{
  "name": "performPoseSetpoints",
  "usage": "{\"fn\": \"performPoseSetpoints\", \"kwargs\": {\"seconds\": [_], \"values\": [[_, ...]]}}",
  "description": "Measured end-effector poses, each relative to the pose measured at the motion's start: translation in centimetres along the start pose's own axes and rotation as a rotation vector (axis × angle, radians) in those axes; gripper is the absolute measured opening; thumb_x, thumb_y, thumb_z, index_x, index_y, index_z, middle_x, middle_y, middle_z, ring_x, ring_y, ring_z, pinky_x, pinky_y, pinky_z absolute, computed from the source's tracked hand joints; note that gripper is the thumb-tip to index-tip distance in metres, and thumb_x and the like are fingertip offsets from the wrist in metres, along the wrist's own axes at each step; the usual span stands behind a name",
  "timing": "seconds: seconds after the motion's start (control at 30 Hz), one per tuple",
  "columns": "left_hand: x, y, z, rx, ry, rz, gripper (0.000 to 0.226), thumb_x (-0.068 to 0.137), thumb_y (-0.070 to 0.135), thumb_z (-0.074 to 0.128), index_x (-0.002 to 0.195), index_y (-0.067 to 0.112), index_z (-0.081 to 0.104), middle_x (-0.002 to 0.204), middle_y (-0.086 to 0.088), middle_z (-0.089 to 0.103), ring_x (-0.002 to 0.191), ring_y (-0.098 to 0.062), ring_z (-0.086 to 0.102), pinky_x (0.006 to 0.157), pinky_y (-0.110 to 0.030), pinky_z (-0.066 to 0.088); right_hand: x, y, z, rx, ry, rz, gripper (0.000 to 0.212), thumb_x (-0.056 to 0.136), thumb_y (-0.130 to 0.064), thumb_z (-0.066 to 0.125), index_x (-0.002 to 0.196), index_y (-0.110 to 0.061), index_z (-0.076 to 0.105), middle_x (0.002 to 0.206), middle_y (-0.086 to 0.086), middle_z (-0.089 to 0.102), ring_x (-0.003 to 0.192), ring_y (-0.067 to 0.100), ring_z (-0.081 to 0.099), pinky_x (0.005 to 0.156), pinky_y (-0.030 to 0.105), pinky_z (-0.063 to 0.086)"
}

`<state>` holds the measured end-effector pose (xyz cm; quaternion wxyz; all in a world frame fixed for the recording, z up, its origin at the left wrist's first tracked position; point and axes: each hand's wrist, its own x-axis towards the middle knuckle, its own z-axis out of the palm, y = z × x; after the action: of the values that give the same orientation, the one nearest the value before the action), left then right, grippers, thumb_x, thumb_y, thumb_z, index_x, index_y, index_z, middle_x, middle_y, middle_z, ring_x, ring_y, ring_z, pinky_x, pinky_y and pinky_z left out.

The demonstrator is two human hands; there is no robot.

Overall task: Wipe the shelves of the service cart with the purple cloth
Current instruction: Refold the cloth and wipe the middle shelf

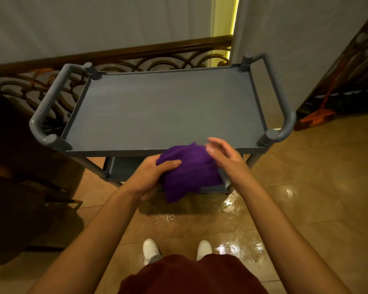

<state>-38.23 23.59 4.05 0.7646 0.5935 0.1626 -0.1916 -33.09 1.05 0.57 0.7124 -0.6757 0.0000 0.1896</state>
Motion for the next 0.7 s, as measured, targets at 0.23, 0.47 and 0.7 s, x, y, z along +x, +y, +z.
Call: {"fn": "performPoseSetpoints", "kwargs": {"seconds": [0.23, 0.47, 0.7], "values": [[-0.2, -2.7, 0.0, -0.256, -0.014, -0.023, 0.050, 0.067, 0.013, 0.082, 0.115, 0.015, 0.071, 0.113, -0.009, 0.075, 0.108, -0.026, 0.072, 0.080, -0.036, 0.060, -1.9, 4.8, 2.6, 0.322, 0.002, 0.225, 0.080, 0.066, -0.075, 0.073, 0.127, -0.025, 0.067, 0.130, 0.004, 0.071, 0.120, 0.020, 0.068, 0.098, 0.037, 0.056], [-2.1, -5.3, -2.2, -0.052, 0.138, 0.043, 0.048, 0.071, 0.020, 0.080, 0.115, 0.034, 0.067, 0.116, 0.002, 0.073, 0.110, -0.019, 0.070, 0.080, -0.031, 0.060, -1.4, 5.4, 6.4, 0.513, 0.133, 0.297, 0.051, 0.077, -0.011, 0.079, 0.126, -0.019, 0.069, 0.119, 0.007, 0.076, 0.115, 0.030, 0.069, 0.079, 0.035, 0.060], [-1.0, -3.7, -8.3, 0.135, -0.105, -0.061, 0.062, 0.073, 0.055, 0.082, 0.129, 0.052, 0.056, 0.129, 0.018, 0.065, 0.117, -0.011, 0.065, 0.086, -0.031, 0.058, -0.4, 5.0, 9.8, 0.344, -0.007, 0.225, 0.042, 0.068, -0.008, 0.073, 0.106, -0.024, 0.077, 0.103, 0.005, 0.078, 0.098, 0.023, 0.072, 0.074, 0.033, 0.059]]}}
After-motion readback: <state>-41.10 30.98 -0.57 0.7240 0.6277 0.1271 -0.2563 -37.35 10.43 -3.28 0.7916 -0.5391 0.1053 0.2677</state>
